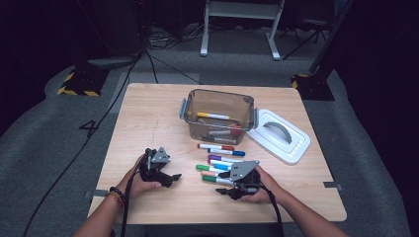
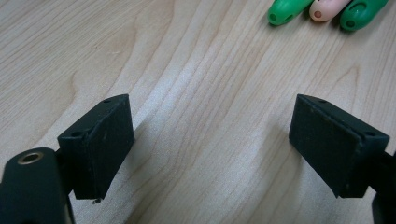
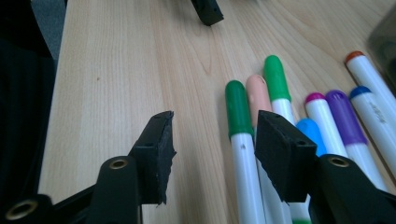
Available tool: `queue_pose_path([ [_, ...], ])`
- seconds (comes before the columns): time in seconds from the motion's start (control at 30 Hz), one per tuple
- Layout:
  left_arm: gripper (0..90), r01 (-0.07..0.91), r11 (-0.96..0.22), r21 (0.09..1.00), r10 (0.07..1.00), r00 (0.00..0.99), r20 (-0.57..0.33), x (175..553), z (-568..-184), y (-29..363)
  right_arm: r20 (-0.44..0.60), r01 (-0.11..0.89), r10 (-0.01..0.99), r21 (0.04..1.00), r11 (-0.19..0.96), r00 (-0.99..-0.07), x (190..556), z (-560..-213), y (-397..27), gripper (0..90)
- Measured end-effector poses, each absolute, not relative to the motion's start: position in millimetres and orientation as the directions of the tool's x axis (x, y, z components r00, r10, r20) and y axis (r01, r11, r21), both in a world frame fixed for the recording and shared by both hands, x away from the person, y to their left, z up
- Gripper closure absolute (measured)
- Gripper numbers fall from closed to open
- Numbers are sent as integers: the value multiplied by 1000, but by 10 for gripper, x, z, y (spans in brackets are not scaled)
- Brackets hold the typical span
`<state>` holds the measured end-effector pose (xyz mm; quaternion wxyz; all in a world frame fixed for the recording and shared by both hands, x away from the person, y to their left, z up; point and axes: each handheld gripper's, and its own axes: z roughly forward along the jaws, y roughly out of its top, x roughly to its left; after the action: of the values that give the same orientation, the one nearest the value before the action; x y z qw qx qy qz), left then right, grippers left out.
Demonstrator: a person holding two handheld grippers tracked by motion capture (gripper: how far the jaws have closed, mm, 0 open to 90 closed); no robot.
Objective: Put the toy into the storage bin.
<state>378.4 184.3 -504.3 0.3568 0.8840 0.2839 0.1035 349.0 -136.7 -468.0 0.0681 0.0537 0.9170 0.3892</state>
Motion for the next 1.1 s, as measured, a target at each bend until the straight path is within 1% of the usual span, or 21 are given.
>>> queue_pose_path([
  [0.13,143,428,-584,689,576,817,-19,3784,-5043,1843,-92,22,120,697,717,-988,3514,-4749,-1221,484],
  [0.4,143,428,-585,689,575,818,-20,3784,-5043,1843,-94,34,136,688,725,-986,3568,-4802,-1145,474],
  [0.6,143,428,-584,690,576,817,-20,3784,-5043,1843,-74,56,144,676,735,-987,3586,-4855,-1123,470],
  [0.7,143,428,-584,689,576,817,-20,3784,-5043,1843,-70,50,128,660,750,-989,3569,-4895,-1095,507],
  [0.8,143,428,-584,689,575,818,-20,3784,-5043,1843,-44,60,119,664,746,-992,3560,-4902,-1073,554],
  [0.83,143,428,-584,689,575,818,-20,3784,-5043,1843,-34,68,121,662,746,-992,3561,-4901,-1069,584],
  [0.87,143,428,-584,689,576,818,-20,3784,-5043,1843,-14,80,118,662,745,-993,3567,-4901,-1069,632],
  [0.9,143,428,-584,690,576,818,-20,3784,-5043,1843,0,83,110,661,746,-994,3570,-4901,-1073,645],
  [0.97,143,428,-585,689,575,818,-19,3784,-5043,1843,6,98,125,661,744,-992,3567,-4897,-1072,725],
  [1.1,143,428,-584,690,576,818,-20,3784,-5043,1843,-5,86,118,656,749,-993,3555,-4891,-1067,739],
])
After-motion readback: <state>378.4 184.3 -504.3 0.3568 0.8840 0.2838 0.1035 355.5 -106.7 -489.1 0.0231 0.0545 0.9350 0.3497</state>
